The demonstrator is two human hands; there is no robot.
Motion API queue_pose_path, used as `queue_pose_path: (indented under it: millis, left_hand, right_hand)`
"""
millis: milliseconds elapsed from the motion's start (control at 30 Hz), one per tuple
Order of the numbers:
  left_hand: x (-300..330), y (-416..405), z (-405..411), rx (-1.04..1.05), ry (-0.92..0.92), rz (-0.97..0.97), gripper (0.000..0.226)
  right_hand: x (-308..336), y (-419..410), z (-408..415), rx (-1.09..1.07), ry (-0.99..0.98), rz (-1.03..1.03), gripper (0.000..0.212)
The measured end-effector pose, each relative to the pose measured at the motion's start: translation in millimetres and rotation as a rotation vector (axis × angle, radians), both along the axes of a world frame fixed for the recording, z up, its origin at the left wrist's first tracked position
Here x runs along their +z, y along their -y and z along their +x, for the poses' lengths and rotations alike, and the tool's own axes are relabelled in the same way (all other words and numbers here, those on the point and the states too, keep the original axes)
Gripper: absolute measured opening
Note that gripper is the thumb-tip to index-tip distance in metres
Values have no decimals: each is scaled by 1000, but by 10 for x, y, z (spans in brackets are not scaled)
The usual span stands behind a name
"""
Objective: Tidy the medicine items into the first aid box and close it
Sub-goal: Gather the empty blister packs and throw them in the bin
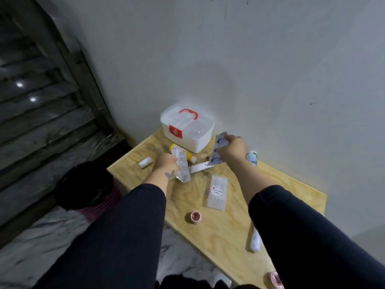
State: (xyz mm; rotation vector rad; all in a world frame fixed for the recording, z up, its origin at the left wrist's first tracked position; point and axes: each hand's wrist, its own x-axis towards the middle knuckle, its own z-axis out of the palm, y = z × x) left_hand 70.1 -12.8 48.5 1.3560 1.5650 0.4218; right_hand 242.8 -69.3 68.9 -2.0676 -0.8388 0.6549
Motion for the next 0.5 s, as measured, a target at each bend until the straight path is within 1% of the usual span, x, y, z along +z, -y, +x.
queue_pose_path:
  millis: [67, 133, 167, 233, 267, 367, 500]
  left_hand:
    - [44, -22, -98, -23, -4, 41, 23]
    - [56, -77, -237, -26, -2, 73, 9]
    - [56, -108, -313, -21, 8, 109, 15]
    - [92, -166, -508, -11, 13, 184, 36]
    - [119, -194, -612, 8, 10, 210, 41]
    - [180, -314, -953, 79, 78, 276, 42]
    - [211, -515, -1489, 167, 149, 344, 44]
  right_hand:
    - [25, -63, -147, 47, -120, 19, 58]
    - [57, -131, -303, 124, -167, 32, 59]
    - [78, -168, -381, 156, -184, 47, 59]
    - [124, -258, -548, 191, -242, 76, 58]
    - [148, -305, -638, 203, -266, 87, 58]
    - [204, -449, -937, 238, -324, 118, 58]
    - [331, -661, -1441, 306, -345, 172, 58]
